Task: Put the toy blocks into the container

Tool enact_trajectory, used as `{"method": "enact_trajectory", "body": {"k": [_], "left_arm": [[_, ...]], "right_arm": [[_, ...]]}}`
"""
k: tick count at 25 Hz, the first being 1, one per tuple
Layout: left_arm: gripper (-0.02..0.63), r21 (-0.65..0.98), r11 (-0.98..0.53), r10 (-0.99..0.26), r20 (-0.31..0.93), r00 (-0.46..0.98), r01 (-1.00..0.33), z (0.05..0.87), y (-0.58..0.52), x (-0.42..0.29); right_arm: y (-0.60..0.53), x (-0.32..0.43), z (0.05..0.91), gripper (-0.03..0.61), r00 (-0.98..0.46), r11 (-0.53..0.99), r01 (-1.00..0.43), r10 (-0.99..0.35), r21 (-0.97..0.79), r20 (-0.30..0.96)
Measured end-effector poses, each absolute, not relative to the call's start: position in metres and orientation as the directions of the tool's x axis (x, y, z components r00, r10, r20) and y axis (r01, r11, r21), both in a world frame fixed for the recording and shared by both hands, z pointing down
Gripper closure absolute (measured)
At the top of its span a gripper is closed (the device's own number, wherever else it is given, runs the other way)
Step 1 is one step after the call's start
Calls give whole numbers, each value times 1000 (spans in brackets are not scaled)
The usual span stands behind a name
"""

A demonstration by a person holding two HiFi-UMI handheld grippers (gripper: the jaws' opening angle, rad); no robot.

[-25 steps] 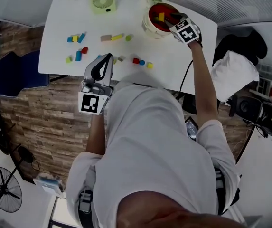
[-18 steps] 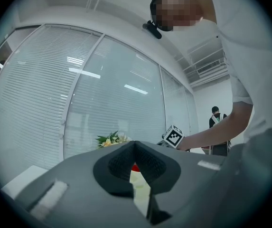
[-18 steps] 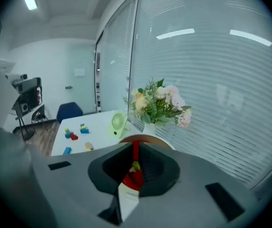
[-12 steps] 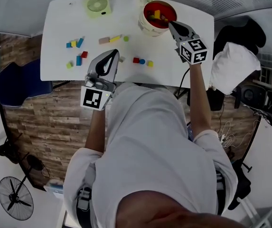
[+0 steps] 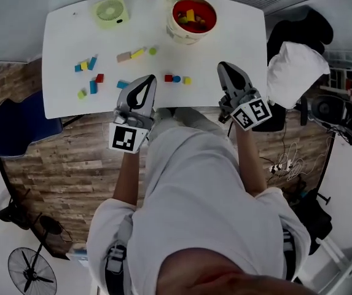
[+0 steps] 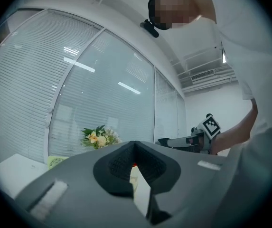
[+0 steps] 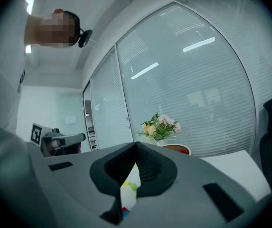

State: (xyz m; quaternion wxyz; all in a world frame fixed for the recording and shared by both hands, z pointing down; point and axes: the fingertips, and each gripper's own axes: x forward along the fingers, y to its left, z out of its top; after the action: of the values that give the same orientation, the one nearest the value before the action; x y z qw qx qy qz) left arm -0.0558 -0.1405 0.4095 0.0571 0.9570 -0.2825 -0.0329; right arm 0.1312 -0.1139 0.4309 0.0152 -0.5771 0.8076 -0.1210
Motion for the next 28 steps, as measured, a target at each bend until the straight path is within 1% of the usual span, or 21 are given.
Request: {"method": "enact_trajectory", "body": {"k": [3, 5, 8, 11, 20, 28], "left_arm": [[618, 123, -829, -553, -33, 832, -546, 415, -126, -57], [618, 128, -819, -568, -46, 822, -559, 412, -106, -57], [618, 107, -807, -588, -52, 807, -581, 404, -70, -56], [618, 43, -797, -605, -48, 795, -603, 393, -25, -53], [618, -3, -779, -627, 25, 778, -628, 372, 118, -66], [618, -37, -807, -590, -20, 807, -590, 351, 180, -81]], "right_arm": [[-88, 118, 434, 577, -307, 291, -949, -940, -122, 149], [-68, 109, 433, 577, -315, 300, -947, -937, -113, 149], [-42, 99, 426, 577, -354, 341, -932, -929, -121, 107], [-7, 98, 413, 577, -367, 359, -927, -928, -110, 66], [121, 68, 376, 578, -415, 414, -906, -910, -87, -8], [196, 43, 349, 578, -396, 398, -917, -916, -10, -64]]}}
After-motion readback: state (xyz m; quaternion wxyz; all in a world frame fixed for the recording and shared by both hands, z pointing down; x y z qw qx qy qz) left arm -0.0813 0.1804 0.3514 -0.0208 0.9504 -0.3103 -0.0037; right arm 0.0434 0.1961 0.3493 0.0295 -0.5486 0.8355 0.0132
